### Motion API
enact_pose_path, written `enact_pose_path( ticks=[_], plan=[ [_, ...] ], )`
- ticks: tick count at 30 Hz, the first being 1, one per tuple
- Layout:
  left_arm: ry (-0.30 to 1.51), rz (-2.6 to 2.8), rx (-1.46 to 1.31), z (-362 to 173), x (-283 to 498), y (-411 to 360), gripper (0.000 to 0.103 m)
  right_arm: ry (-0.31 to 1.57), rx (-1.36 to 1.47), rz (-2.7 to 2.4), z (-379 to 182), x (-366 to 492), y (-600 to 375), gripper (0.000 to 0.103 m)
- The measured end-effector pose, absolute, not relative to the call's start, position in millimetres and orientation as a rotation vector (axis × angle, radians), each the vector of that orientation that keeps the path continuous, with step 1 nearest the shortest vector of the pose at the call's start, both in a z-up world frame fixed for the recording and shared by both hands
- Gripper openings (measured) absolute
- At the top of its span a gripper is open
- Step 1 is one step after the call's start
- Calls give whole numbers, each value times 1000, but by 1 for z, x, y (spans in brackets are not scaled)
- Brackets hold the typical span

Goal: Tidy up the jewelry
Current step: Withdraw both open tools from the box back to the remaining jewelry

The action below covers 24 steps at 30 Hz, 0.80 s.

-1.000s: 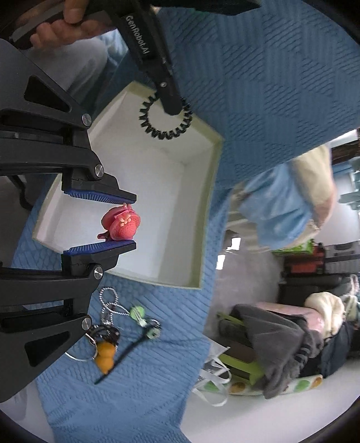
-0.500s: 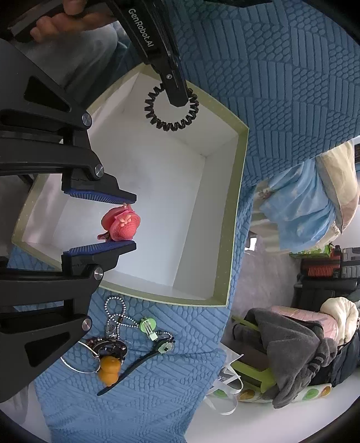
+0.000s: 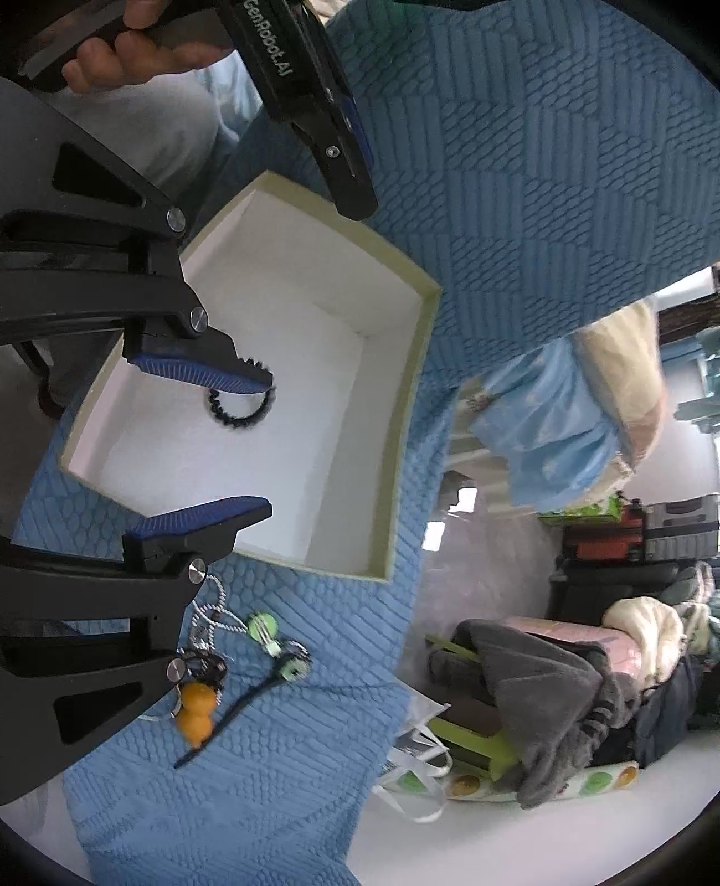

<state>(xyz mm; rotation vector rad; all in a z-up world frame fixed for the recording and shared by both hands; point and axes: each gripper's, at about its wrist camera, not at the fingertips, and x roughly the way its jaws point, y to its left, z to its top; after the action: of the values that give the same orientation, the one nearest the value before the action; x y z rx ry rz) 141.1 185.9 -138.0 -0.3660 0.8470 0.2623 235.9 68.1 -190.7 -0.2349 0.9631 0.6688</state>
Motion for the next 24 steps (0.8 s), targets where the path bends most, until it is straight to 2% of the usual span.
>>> enact_pose_path(
  ticks=[12, 24],
  plan=[
    [705, 262, -279, -84, 128, 153, 62, 736, -193, 650, -115, 219, 28, 37],
    [628, 161, -286, -62, 134, 109, 62, 654, -141, 594, -91, 207, -31, 37]
  ],
)
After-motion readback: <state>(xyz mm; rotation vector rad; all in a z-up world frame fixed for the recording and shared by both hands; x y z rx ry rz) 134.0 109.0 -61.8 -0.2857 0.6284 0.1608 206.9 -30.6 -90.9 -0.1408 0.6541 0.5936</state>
